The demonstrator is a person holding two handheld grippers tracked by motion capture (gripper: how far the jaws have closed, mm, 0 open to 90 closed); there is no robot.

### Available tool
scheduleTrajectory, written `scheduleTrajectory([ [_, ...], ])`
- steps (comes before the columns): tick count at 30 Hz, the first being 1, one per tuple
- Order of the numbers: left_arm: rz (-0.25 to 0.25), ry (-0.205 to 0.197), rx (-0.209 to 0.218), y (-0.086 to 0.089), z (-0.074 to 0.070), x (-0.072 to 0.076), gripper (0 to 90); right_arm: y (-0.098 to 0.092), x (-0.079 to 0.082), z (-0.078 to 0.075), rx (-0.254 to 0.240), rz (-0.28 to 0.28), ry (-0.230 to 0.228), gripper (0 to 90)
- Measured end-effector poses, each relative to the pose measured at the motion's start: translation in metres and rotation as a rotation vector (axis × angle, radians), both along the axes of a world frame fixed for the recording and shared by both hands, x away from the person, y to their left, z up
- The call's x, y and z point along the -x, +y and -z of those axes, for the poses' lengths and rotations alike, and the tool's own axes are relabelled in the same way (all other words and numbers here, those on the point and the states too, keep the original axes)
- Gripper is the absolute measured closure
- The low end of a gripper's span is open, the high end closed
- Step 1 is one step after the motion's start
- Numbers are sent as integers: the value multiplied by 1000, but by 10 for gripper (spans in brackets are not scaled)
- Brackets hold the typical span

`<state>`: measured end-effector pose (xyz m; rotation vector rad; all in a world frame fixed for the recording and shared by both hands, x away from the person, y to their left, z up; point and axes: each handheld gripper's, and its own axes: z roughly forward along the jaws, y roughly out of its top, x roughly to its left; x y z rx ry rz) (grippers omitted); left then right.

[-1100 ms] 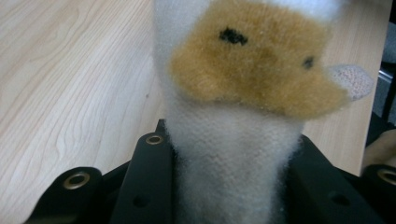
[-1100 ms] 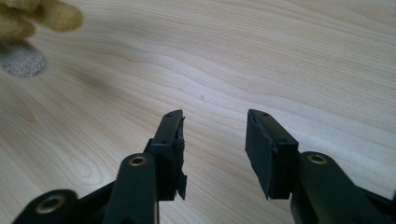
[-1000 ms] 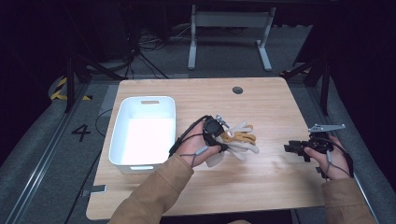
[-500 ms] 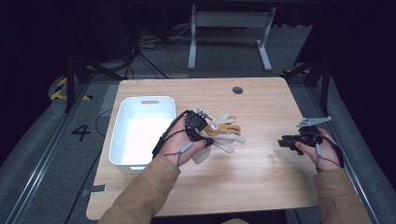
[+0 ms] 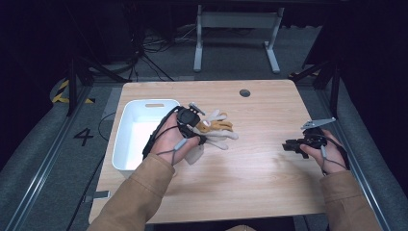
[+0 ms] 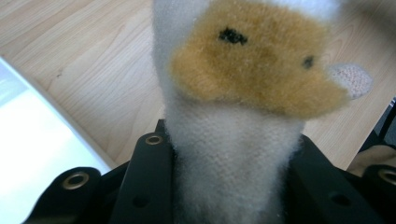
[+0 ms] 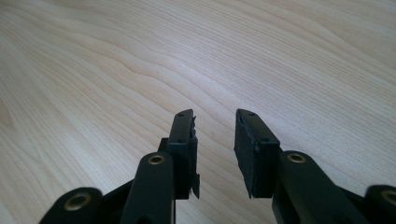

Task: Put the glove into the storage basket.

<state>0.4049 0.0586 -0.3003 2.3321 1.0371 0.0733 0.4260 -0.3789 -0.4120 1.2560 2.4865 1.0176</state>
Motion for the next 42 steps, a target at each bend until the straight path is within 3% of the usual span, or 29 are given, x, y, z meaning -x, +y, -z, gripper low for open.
scheduleTrajectory([
  [3, -14, 30, -3, 4, -3, -3, 691, -2, 2, -2, -15, 2, 8, 693],
  [11, -62, 61, -22, 12, -13, -11, 690, -3, 6, -3, -16, 8, 14, 699],
  [16, -128, 82, -26, 17, -17, -14, 690, -3, 8, -2, -10, 3, 21, 700],
  [18, -159, 79, -57, 18, -18, -17, 689, -4, 9, -2, -9, 10, 19, 700],
  [22, -211, 97, -22, 20, -18, -24, 689, -7, 10, -2, -12, 23, 20, 700],
  [29, -265, 106, -10, 25, -21, -29, 689, -8, 8, 0, -12, 12, 31, 701],
  [35, -333, 108, 15, 33, -25, -32, 689, -5, 5, 2, 24, 12, 38, 720],
  [42, -393, 95, 10, 39, -30, -32, 689, -3, 4, 6, 57, 6, 41, 722],
])
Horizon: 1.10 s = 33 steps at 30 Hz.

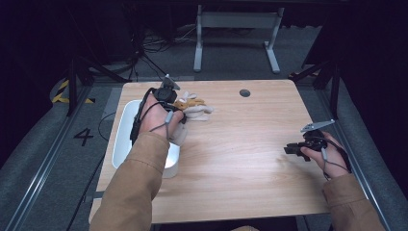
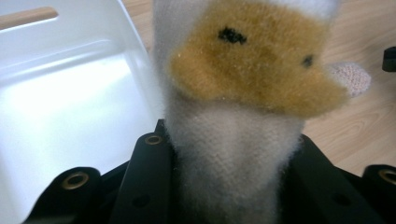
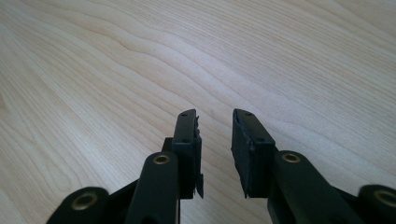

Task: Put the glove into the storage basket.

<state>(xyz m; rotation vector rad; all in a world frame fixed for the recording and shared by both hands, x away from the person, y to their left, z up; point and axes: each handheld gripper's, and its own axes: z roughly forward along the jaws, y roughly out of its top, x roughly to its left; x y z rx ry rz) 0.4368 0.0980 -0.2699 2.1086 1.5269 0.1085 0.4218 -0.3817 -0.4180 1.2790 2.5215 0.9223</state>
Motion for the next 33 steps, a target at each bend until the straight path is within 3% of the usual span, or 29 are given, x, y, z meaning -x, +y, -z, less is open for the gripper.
scheduleTrajectory([
  [5, -59, 14, -27, 8, 2, -3, 689, 3, 3, -2, 41, 7, -19, 723],
  [12, -145, 28, -10, 29, 5, -9, 688, 8, 4, -4, 64, -1, -31, 718],
  [23, -253, 58, 4, 48, 8, -11, 685, 9, 6, -6, 96, 6, -41, 713],
  [28, -269, 61, -18, 47, 10, -11, 685, 8, 6, -4, 111, 1, -37, 710],
  [33, -290, 60, -2, 46, 10, -12, 685, 6, 6, -5, 114, 8, -40, 709],
])
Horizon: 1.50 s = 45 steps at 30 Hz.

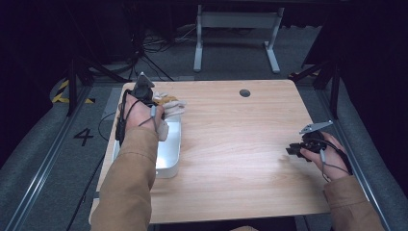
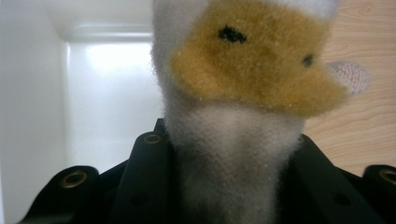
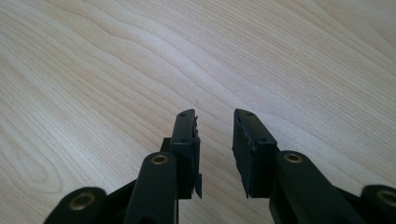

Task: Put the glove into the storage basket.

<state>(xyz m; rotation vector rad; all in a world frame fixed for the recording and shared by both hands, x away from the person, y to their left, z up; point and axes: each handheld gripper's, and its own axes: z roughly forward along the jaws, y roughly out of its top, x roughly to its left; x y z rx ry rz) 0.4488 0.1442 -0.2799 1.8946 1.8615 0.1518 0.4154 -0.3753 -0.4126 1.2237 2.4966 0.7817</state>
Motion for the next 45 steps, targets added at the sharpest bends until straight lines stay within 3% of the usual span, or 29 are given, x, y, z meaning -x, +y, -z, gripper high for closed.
scheduleTrajectory([
  [2, -20, 5, 11, 1, -1, 0, 685, 0, 0, -1, 0, -1, -2, 708],
  [5, -36, 9, -7, 1, -1, 1, 685, 0, 1, -1, 1, -5, -6, 703],
  [12, -56, -9, -10, 5, 5, 4, 684, -1, 0, -2, -7, 0, -4, 700],
  [16, -62, -16, -7, 8, 16, 6, 683, 0, -1, -3, -7, -9, -16, 696],
  [21, -75, 11, 0, 14, 31, 5, 682, 0, -2, -2, -9, -8, -12, 695],
  [31, -102, 25, 10, 24, 56, 4, 679, -1, -3, -1, -11, -2, -7, 693],
  [35, -122, 0, 23, 28, 69, 4, 679, -1, -4, 0, -10, -9, -7, 691],
  [42, -151, 31, 23, 33, 89, 2, 679, -2, -3, -1, -15, -4, -7, 689],
  [45, -140, 35, 25, 35, 95, 2, 678, -2, -4, 0, -14, -2, -4, 689],
])
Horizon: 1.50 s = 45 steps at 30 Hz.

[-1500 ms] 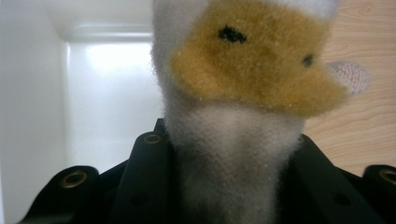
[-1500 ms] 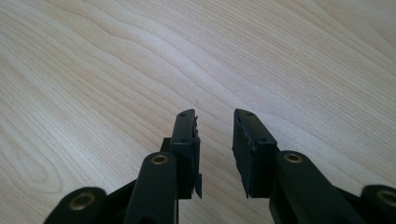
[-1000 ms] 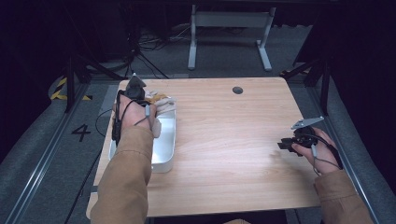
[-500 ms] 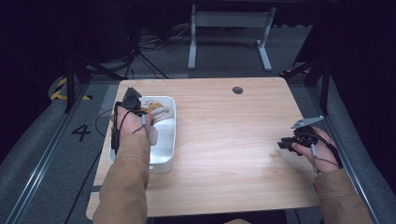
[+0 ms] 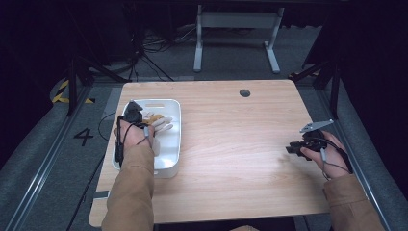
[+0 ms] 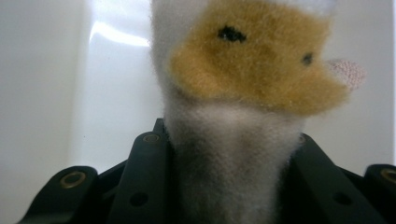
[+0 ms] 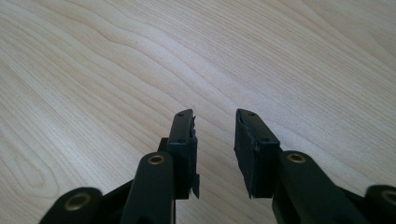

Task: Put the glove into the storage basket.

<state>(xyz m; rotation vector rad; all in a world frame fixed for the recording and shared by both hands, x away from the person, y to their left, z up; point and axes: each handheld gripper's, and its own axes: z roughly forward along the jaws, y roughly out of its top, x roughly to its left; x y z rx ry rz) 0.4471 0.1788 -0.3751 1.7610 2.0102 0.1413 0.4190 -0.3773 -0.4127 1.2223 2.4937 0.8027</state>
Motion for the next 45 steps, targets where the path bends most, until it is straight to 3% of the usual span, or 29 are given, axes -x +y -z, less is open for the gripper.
scheduleTrajectory([
  [15, 7, 28, 5, 2, 30, -1, 675, 0, 0, 2, 4, -3, 8, 691],
  [24, 18, 73, -5, 3, 33, -4, 663, 3, 0, 3, 11, -10, 11, 691],
  [32, 9, 60, -1, -2, 32, -12, 661, 2, 0, 4, 8, -3, 18, 687],
  [38, 9, 80, 0, -2, 37, -14, 661, 1, 0, 5, 8, -2, 19, 686],
  [40, 4, 95, 14, -2, 38, -14, 662, 1, -1, 5, 8, -1, 13, 685],
  [45, 14, 136, -1, -2, 38, -14, 649, 2, -1, 6, 10, -5, 22, 686],
])
